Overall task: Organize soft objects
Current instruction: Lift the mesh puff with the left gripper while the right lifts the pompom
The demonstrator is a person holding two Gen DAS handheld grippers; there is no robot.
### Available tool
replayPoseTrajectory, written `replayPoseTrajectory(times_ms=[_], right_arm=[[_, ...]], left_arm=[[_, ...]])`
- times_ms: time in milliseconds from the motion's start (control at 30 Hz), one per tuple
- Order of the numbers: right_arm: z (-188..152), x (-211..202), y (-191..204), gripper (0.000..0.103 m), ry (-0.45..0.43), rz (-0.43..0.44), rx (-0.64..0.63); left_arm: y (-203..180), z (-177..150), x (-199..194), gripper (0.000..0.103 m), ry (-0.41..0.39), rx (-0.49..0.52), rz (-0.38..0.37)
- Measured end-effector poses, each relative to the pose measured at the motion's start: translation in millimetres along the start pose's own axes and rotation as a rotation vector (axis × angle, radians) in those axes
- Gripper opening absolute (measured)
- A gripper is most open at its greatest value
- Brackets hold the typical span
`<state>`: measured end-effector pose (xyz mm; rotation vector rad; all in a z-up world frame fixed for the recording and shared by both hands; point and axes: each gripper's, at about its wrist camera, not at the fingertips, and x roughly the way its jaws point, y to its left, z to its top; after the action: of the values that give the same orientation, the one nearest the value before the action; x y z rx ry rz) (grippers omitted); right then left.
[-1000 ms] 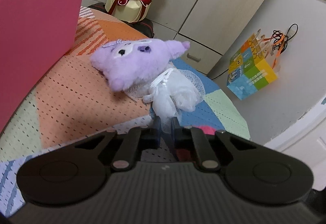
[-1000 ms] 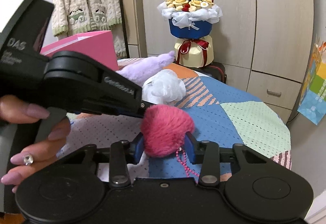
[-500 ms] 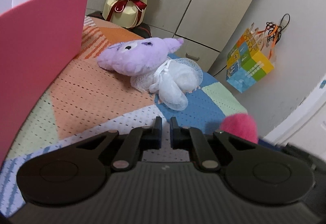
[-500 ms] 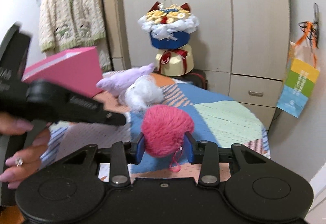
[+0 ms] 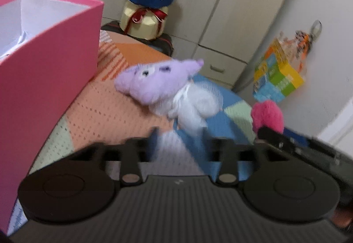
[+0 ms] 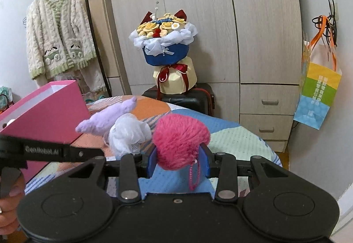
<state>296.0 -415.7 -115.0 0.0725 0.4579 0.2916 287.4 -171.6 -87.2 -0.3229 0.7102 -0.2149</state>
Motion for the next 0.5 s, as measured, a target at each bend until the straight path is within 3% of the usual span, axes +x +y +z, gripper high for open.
replayPoseTrajectory(times_ms=[167,367,500], right_arm=[[16,3,-16,0.044,-0.014,0.012,0.039],[25,8,-29,0.044,-0.026,0.021,0.085],[24,7,-31,0.044,-0.013,0.015,0.089]], left_arm=[[-25,11,5,0.077,-0.078,-0.024,0.093],[-44,20,28,0.079,-0.102,-0.132,0.291],[-56,23,44,0.079,-0.111,-0.091,0.348]])
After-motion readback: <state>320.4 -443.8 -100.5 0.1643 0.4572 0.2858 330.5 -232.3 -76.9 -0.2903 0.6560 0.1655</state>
